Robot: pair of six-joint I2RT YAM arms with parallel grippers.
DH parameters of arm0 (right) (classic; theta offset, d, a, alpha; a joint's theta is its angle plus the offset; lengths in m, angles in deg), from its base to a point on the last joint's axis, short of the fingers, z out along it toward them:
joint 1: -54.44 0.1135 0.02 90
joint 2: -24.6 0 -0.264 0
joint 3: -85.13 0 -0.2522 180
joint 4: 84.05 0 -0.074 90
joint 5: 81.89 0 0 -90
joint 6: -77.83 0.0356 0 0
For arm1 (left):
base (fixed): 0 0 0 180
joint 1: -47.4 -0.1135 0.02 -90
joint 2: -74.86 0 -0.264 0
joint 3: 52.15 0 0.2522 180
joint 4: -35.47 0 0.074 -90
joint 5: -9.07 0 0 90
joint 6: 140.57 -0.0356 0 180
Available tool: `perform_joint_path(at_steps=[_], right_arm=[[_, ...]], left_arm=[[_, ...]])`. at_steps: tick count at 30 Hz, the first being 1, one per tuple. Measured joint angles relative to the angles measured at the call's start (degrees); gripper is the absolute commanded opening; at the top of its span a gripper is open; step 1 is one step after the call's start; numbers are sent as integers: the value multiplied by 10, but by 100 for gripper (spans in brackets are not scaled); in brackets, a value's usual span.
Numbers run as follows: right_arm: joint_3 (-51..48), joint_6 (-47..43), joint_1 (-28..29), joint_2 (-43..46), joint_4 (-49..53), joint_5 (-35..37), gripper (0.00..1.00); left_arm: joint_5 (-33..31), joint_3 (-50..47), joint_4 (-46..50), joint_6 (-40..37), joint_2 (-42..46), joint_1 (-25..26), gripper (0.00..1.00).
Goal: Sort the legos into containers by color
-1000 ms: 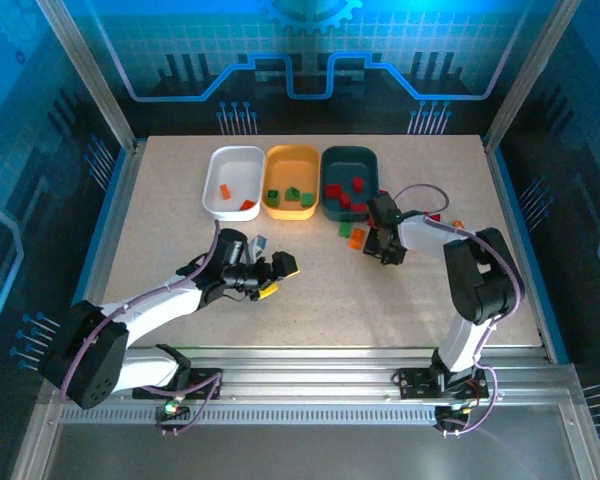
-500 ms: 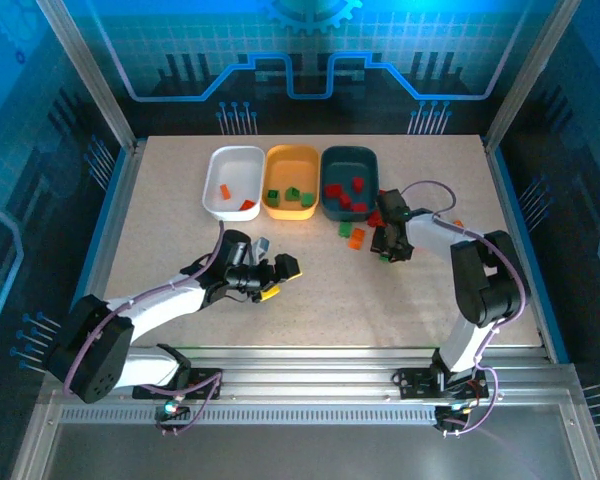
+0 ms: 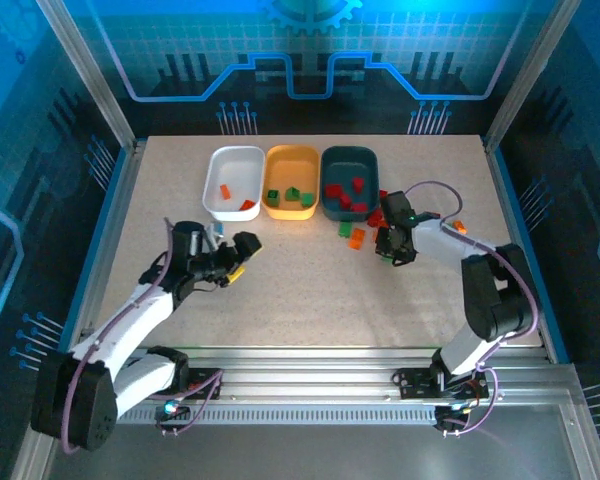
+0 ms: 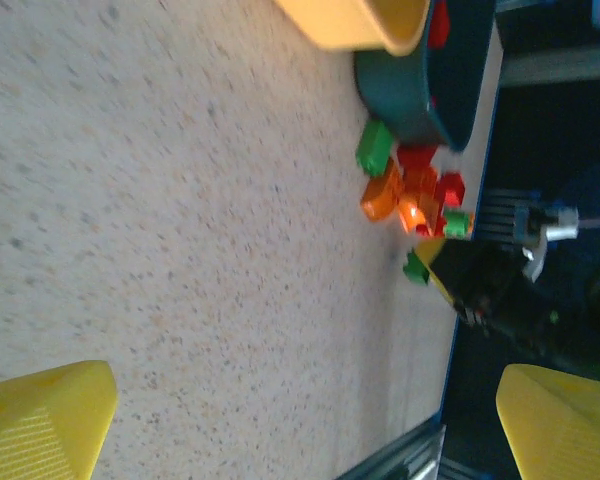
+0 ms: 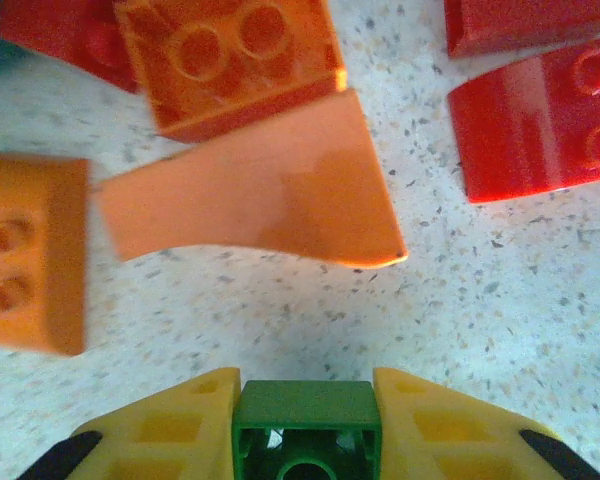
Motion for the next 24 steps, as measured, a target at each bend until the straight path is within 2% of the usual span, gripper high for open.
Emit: perform_joint_path(at_steps=[3,7,11,14,21,22,24], right_arm=[[19,-1,31,31,19,3,32],[112,-10,92,9,39,2,32],[250,-29,143,-80,17,-4,33],[339,-46,149,-159,11,-21,33],[525,-91,153,-326,35,-37,34],[547,-94,153,-342,43,-39,35],[598,-100,153,-374,63,-43,47]], left_arm=[[0,0,19,-6,28,-34,99],[30,-13,-2,9,25,-76,99],[88,-42,-68,55,-31,-124,99],[117,-61,-96,84,-59,-147,99],[125,-60,-55,58,-16,-149,99],[125,-60,-52,54,-11,-149,99],[125,-60,-49,49,-9,-149,99]])
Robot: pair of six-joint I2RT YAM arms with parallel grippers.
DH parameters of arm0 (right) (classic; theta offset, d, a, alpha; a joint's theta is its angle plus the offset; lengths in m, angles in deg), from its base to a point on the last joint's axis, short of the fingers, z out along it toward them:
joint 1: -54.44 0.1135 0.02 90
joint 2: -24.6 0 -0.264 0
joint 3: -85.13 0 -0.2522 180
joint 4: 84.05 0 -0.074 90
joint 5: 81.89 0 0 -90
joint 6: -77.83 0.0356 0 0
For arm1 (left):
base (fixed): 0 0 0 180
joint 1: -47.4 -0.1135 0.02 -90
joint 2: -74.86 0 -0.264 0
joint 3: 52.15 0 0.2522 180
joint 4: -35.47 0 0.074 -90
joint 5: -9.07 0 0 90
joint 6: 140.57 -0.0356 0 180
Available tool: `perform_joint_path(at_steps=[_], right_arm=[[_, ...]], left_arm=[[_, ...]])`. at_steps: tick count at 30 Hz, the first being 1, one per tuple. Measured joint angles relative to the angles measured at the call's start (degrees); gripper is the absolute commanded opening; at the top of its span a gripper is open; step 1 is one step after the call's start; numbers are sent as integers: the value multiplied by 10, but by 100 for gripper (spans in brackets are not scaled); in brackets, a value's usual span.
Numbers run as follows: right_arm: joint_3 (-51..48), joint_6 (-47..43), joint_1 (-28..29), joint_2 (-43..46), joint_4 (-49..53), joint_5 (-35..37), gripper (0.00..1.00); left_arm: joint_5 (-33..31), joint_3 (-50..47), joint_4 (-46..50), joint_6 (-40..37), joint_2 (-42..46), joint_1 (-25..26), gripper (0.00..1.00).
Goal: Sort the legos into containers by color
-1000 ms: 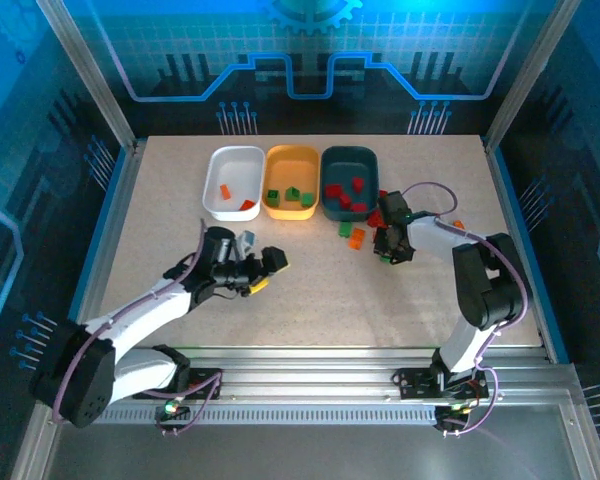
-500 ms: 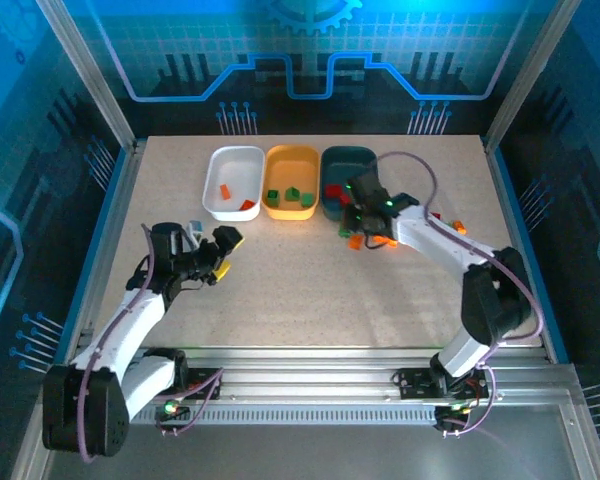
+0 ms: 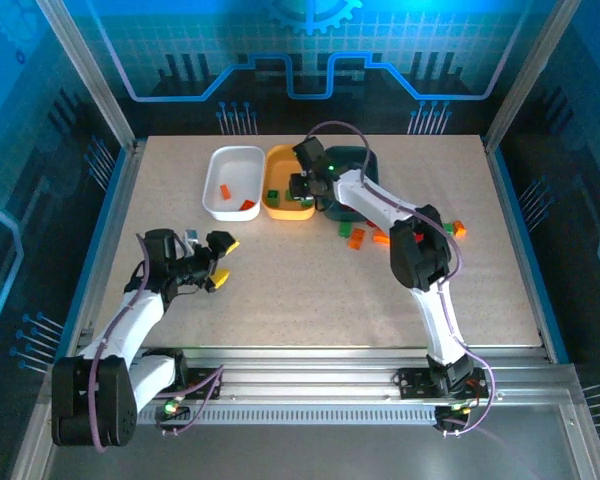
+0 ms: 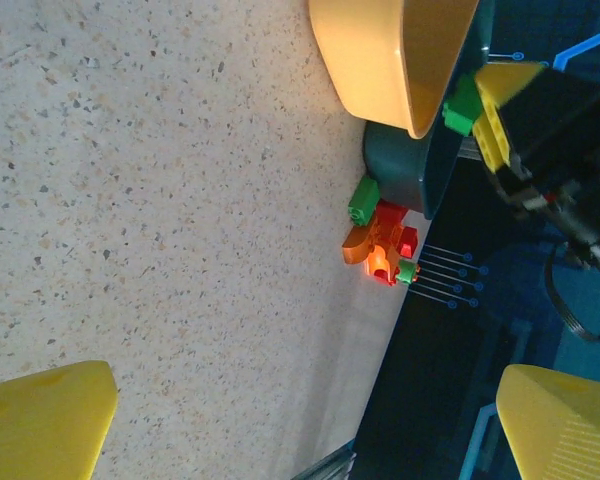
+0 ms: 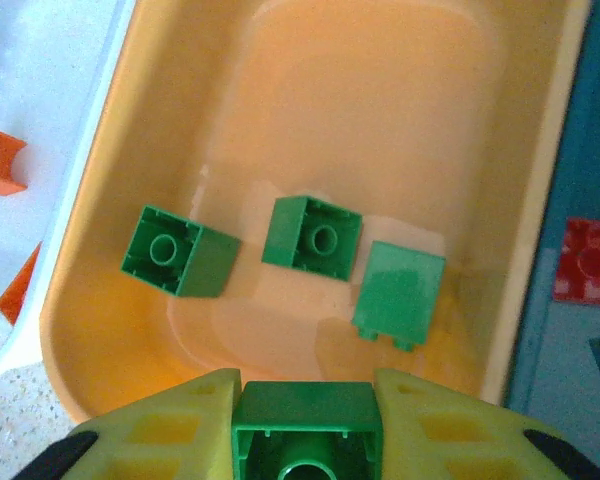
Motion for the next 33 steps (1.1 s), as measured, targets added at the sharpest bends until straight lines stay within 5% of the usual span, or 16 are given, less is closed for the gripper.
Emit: perform_joint_path(at_steps=[4,9,16,22,25,33], right_arm=[[82,-9,0,-37,33,-2,58],[51,-16,1,2,44,6,60],[-280,10,-33,251,2,31,53],[-589,77,-177,470,-49,-9,46],[-675,89,-204,525,-48,-24,46],[-740,94,-295,618,-63,-76,52]], left_arm=[[-1,0,3,-1,-5,7,99],[-31,10,5,-9,-9,71,99],[-150,165,69,-96,-128,277,89],[-281,414,166,-199,-329,418,82],[-320,527,199,-231,-431,459,73],[-393,707,286,-257,-649,495,73]])
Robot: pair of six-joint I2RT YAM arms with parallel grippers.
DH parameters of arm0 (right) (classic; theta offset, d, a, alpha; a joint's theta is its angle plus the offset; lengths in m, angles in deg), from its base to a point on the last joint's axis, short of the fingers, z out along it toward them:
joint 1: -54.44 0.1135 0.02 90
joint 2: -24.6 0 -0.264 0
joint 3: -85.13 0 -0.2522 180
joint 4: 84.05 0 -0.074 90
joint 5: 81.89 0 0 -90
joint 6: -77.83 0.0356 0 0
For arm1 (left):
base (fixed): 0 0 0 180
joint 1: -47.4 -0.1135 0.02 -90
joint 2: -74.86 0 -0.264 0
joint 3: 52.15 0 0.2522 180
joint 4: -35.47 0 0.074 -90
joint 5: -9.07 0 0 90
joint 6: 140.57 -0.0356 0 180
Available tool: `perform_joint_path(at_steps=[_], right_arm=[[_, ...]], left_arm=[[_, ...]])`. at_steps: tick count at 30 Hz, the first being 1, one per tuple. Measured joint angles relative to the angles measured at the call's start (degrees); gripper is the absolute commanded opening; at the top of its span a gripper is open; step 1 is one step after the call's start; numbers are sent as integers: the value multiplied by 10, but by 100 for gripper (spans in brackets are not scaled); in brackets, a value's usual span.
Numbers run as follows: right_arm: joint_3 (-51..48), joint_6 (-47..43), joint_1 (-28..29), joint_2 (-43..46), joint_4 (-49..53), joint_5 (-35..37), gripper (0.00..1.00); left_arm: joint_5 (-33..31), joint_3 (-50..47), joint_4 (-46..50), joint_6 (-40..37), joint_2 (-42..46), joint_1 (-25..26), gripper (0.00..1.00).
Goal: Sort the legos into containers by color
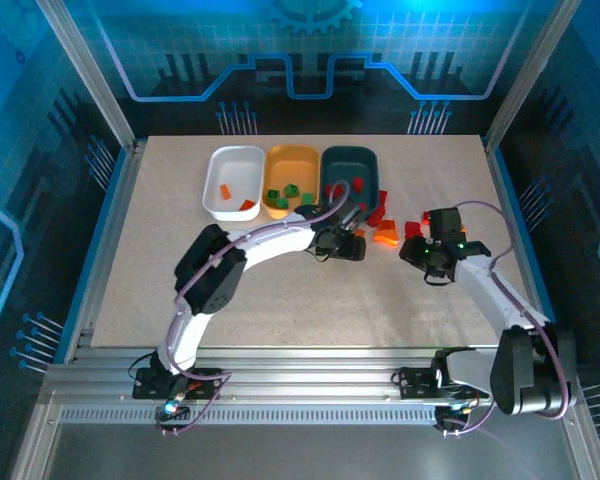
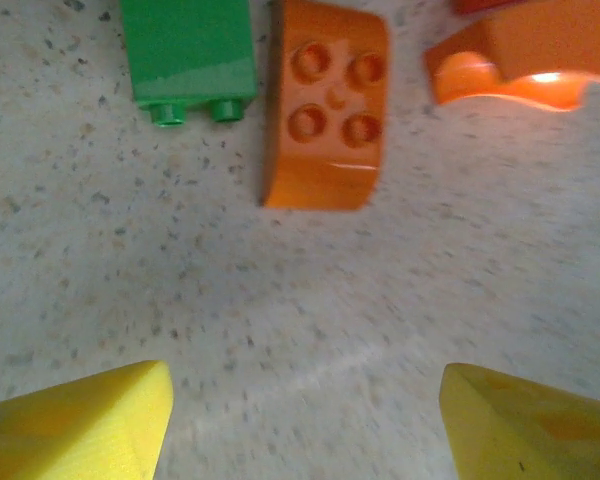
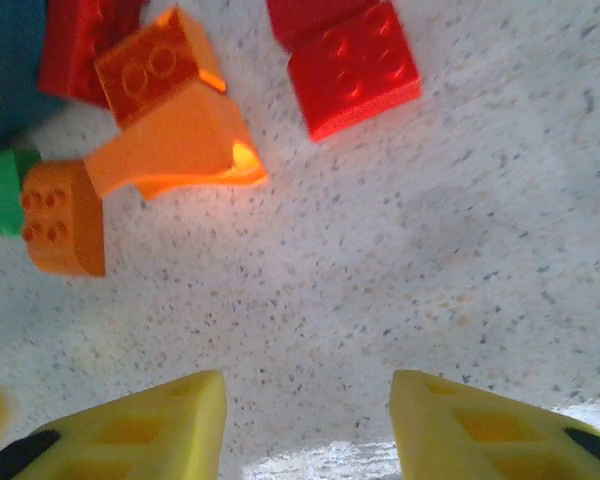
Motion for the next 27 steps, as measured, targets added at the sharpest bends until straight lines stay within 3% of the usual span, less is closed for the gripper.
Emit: perform_joint_path(at_steps=[20,22,27], right_arm=[[-79,-5,-74,35,-50,-137,53],[-79,-7,-77,39,-52,-144,53],[-79,-10,-79,44,-54,-155,53]], left_arm=[[-135,272,116,-28,-187,30,63],[-146,287,130,-30,-195,34,60],[-168,301,150,-40,-205,37,40]])
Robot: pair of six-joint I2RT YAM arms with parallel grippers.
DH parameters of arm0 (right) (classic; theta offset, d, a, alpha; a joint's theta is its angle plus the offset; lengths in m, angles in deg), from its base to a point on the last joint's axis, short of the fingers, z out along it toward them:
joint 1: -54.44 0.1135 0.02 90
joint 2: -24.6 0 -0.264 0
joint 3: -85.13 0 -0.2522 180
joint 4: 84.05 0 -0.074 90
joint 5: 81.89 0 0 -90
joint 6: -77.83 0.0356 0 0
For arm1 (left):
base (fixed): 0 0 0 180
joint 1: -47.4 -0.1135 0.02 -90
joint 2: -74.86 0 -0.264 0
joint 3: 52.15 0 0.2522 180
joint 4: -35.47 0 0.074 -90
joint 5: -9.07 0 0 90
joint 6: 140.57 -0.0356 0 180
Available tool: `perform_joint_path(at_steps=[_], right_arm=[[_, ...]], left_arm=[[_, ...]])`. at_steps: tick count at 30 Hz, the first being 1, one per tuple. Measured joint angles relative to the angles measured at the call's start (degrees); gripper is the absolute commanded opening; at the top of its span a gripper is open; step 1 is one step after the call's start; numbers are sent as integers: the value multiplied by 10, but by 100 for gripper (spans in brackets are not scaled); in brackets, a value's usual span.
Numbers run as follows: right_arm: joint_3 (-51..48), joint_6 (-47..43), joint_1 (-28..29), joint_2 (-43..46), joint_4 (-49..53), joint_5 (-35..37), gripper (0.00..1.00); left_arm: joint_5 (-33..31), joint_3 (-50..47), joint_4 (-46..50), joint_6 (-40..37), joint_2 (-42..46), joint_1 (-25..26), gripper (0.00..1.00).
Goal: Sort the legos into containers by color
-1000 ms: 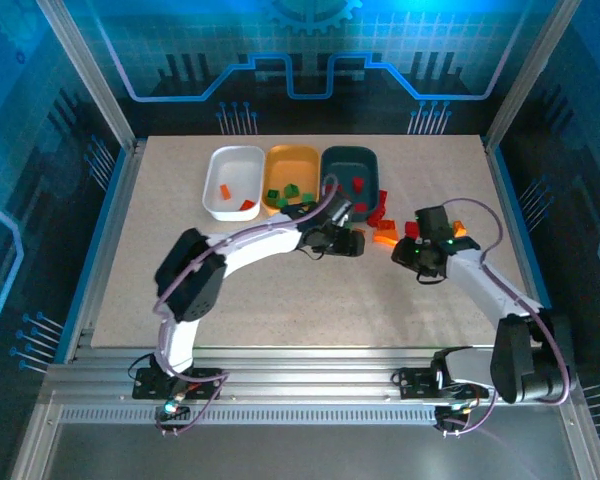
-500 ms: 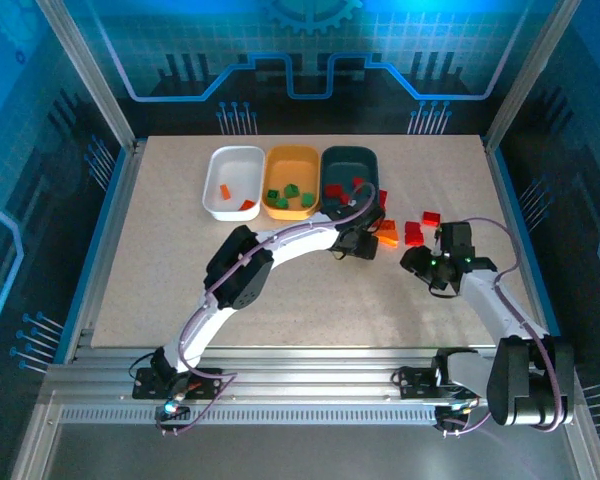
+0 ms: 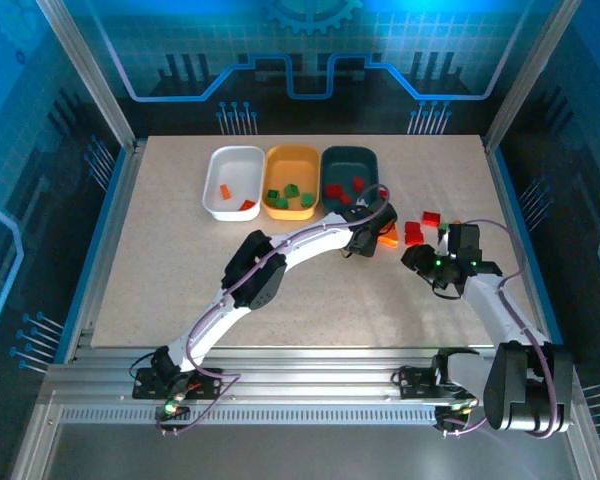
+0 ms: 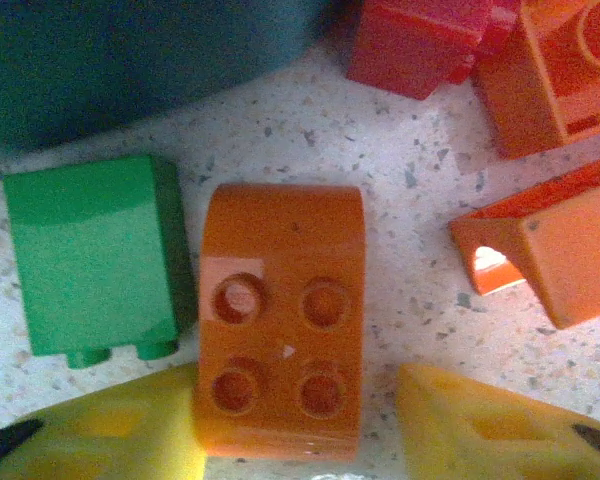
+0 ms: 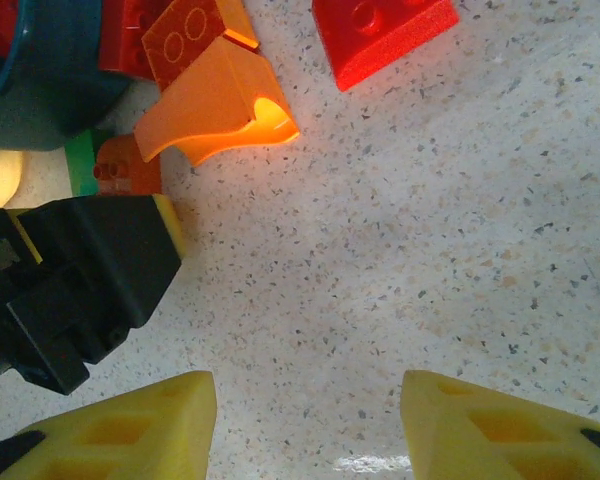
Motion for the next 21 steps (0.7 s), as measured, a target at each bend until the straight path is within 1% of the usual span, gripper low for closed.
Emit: perform_joint_path(at_steps=[2,6,10,13,16,18,20,21], right_arm=[[0,-2,0,2,0,0,53],[0,-4,0,5,0,0,53],[0,-6,0,9,1,0,53],[0,-6,0,11,1,0,54],[0,-8,0,10,1,0,54],[-1,-9,1,10,1,0,54],[0,-10,2,10,1,0,54],[-1,-10,4,10,1,0,54]], left_arm=[[0,0,0,-2,0,0,33],[-7,-4,-4,-8,2,4,26],[-15,-50,-35,-16,26,9,18],[-7,-110,-38,-16,66,19,19],[11,-180,-39,-14,136,36,19],[24,-218,-39,-13,201,44,19],[35,-244,-45,-14,266,41,19],[43,-259,-51,-14,306,32,19]])
